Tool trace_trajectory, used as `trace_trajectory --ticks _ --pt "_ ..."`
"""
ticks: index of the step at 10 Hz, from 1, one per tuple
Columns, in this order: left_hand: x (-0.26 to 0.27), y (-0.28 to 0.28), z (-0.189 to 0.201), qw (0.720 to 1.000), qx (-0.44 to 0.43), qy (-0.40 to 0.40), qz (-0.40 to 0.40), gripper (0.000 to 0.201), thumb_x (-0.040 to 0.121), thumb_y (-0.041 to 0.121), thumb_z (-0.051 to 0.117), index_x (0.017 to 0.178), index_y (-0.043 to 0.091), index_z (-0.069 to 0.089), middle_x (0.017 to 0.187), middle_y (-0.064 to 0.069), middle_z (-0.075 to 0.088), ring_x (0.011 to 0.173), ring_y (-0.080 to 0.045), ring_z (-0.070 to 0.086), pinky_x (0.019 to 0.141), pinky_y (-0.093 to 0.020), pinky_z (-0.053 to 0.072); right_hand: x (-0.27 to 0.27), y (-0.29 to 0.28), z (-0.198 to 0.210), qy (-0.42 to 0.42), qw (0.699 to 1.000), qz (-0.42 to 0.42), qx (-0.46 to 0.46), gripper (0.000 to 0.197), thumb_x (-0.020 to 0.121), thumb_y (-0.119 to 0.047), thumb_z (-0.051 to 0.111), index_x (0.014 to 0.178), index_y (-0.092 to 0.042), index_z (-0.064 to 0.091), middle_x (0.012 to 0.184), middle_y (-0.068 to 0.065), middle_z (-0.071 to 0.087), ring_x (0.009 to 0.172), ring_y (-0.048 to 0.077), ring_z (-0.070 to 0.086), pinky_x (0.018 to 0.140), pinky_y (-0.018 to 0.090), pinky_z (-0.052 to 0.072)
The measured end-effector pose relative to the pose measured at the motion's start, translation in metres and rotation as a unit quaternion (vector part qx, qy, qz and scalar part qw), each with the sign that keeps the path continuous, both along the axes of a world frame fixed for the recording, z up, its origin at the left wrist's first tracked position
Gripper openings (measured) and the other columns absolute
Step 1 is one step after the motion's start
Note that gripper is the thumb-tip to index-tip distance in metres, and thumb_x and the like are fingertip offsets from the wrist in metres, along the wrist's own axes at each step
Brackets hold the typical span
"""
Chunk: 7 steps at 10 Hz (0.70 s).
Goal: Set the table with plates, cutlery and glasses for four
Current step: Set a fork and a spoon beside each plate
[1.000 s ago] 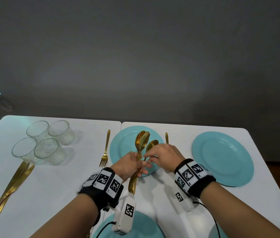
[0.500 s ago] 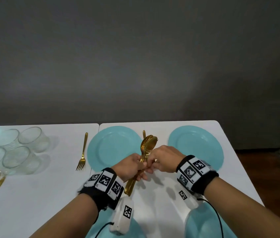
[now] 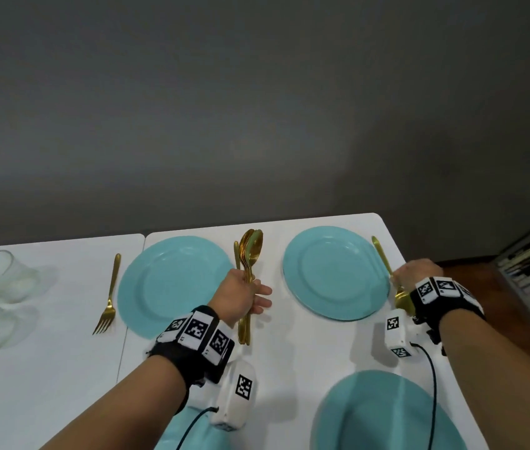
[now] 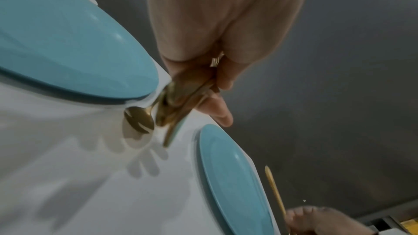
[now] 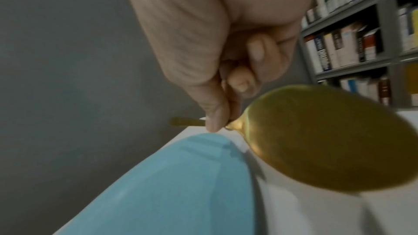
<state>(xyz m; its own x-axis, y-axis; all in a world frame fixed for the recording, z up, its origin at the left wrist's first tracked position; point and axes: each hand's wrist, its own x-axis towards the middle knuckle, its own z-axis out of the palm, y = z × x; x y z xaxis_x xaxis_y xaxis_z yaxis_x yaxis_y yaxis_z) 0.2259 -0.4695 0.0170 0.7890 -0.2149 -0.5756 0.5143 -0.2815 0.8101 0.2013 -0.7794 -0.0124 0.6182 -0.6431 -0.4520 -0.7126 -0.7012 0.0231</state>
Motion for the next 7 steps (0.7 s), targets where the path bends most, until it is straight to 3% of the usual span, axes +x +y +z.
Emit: trace_trajectory --ticks 1,2,3,4,5,6,7 --pt "0.001 -0.005 -0.004 1.000 -0.009 0.003 0.007 0.014 0.100 0.012 0.038 0.112 0.006 0.038 0.087 -0.007 0.064 0.062 -0.016 0.061 0.053 -0.021 0.049 0.002 -0.018 -0.017 0.023 0.995 -0.090 0.019 0.027 0.086 -0.027 0.062 0.102 -0.005 0.066 0.085 0.008 0.061 0.086 0.024 0.059 0.069 0.028 0.046" --pt "0.002 -0.006 -0.007 1.000 -0.014 -0.002 0.008 0.014 0.100 0.013 0.038 0.112 0.006 0.039 0.088 -0.006 0.065 0.063 -0.016 0.062 0.054 -0.021 0.049 0.004 -0.028 -0.027 -0.009 0.989 -0.138 0.043 0.023 0.086 -0.025 0.066 0.084 -0.004 0.059 0.067 0.008 0.053 0.064 0.024 0.056 0.053 0.027 0.042" --pt "0.003 -0.005 -0.010 1.000 -0.015 -0.007 0.006 0.010 0.100 0.014 0.038 0.108 0.008 0.039 0.089 -0.006 0.065 0.063 -0.015 0.062 0.054 -0.021 0.049 0.005 -0.035 -0.036 -0.016 0.985 -0.158 0.064 0.026 0.082 -0.022 0.070 0.097 -0.002 0.064 0.076 0.010 0.059 0.069 0.026 0.060 0.051 0.027 0.041" --pt "0.005 -0.004 -0.014 1.000 -0.018 -0.007 0.006 0.009 0.100 0.014 0.038 0.107 0.008 0.038 0.089 -0.006 0.066 0.063 -0.016 0.062 0.053 -0.021 0.048 0.010 -0.036 -0.042 -0.016 0.988 -0.137 0.067 0.030 0.083 -0.022 0.069 0.107 -0.004 0.064 0.096 0.012 0.060 0.094 0.029 0.062 0.075 0.029 0.049" --pt "0.006 -0.003 -0.017 1.000 -0.018 -0.005 0.009 0.008 0.100 0.014 0.039 0.106 0.009 0.039 0.089 -0.006 0.067 0.062 -0.016 0.062 0.052 -0.021 0.047 0.019 -0.036 -0.044 -0.017 0.984 -0.164 0.063 0.032 0.084 -0.029 0.067 0.102 -0.003 0.064 0.094 0.011 0.058 0.087 0.027 0.059 0.079 0.029 0.050" --pt "0.007 -0.002 -0.020 1.000 -0.016 -0.003 0.010 0.009 0.100 0.015 0.041 0.107 0.009 0.040 0.089 -0.005 0.068 0.062 -0.015 0.061 0.052 -0.020 0.047 0.026 -0.044 -0.056 -0.070 0.967 -0.204 0.140 0.034 0.082 -0.024 0.069 0.108 -0.002 0.063 0.102 0.012 0.064 0.093 0.028 0.062 0.082 0.029 0.051" --pt "0.007 -0.003 -0.021 1.000 -0.021 0.000 0.010 0.009 0.099 0.014 0.041 0.106 0.009 0.040 0.089 -0.006 0.067 0.061 -0.015 0.058 0.052 -0.021 0.044 0.028 -0.065 -0.073 -0.168 0.924 -0.246 0.238 0.043 0.077 -0.008 0.071 0.119 -0.003 0.062 0.121 0.016 0.063 0.109 0.032 0.062 0.093 0.042 0.053"
